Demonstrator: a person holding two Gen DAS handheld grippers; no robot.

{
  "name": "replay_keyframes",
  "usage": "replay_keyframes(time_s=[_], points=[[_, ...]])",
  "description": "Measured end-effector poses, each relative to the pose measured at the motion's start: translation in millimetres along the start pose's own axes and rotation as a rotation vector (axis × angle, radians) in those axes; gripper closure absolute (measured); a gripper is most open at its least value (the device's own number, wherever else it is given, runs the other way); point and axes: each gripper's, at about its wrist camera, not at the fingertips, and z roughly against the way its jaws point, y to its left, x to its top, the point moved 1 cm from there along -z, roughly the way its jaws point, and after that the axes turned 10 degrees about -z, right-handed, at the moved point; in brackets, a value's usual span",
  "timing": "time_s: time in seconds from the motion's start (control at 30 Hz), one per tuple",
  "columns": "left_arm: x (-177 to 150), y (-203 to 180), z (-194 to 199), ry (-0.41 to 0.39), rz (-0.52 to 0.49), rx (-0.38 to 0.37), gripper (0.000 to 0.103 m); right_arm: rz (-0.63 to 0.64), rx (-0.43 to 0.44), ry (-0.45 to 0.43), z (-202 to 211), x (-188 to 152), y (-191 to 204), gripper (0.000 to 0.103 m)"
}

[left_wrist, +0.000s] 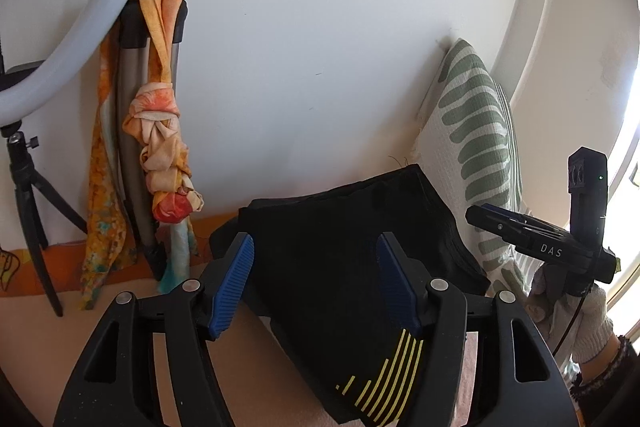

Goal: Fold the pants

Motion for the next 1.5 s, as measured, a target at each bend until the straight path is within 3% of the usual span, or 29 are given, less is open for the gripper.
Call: replay_keyframes(time_s=[0.4, 0.63, 1.03, 1.5], points=[[-13.2, -26.4, 91.6, -0.01, -0.037, -0.01, 0.027, 0.019, -0.027, -0.053, 88.8, -28.6, 46.8, 0.01], [-33.7, -42.4, 148.8, -0.024, -0.078, -0.002, 0.027, 0.047, -0.077, -0.095, 146.7, -56.5, 78.3, 0.0], [-82.4, -64.0, 234.7, -0.081, -0.098, 0.063, 0.021, 0.086, -0.087, -0.137, 212.4, -117.5, 123.5, 0.0], [-140.3, -71.9, 267.4, -0.065, -0.063, 0.129, 0.021, 0.064, -0.047, -0.118, 226.1, -188.6, 134.0, 0.0]])
